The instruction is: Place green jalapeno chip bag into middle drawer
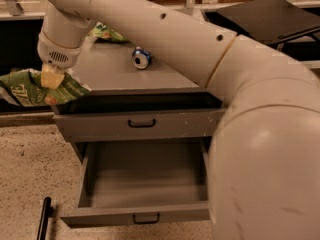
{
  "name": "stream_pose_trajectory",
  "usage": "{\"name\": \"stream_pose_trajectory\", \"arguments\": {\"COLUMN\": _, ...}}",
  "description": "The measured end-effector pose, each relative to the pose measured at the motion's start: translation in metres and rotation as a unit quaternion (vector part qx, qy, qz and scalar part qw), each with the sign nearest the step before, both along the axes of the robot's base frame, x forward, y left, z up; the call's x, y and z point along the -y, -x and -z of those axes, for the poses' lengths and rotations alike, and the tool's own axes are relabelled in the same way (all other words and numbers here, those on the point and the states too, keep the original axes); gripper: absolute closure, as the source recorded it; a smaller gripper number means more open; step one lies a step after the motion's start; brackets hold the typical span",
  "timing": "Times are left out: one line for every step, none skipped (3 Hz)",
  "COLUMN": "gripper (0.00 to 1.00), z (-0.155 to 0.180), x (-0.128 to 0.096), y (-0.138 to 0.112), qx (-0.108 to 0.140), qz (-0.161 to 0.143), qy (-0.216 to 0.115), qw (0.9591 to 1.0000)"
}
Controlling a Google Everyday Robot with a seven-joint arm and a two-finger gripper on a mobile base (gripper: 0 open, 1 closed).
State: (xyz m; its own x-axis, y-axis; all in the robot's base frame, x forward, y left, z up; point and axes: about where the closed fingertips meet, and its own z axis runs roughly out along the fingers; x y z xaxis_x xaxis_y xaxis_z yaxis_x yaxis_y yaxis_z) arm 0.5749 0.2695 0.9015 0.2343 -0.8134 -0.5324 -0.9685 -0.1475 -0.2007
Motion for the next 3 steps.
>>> {"name": "stream_pose_trajectory", "arguments": {"gripper": 1.0, "z": -0.01, "x": 0.007, "y": 0.079, "qx": -0.05, "qz": 0.007, "qy": -0.032, "qw": 0.9982}}
{"name": "stream_pose_trajectory", "arguments": {"gripper": 1.0, "z": -0.032, "x": -0.002, "y": 0.163, "qx": -0.045, "qz": -0.032, "qy": -0.102, "qw": 0.9933}}
{"name": "stream_pose_trajectory", "arguments": {"gripper": 1.0, "z": -0.023, "x": -0.009, "y": 0.196, "qx": -0.048, "qz": -0.055, "qy": -0.13, "qw": 0.9889}}
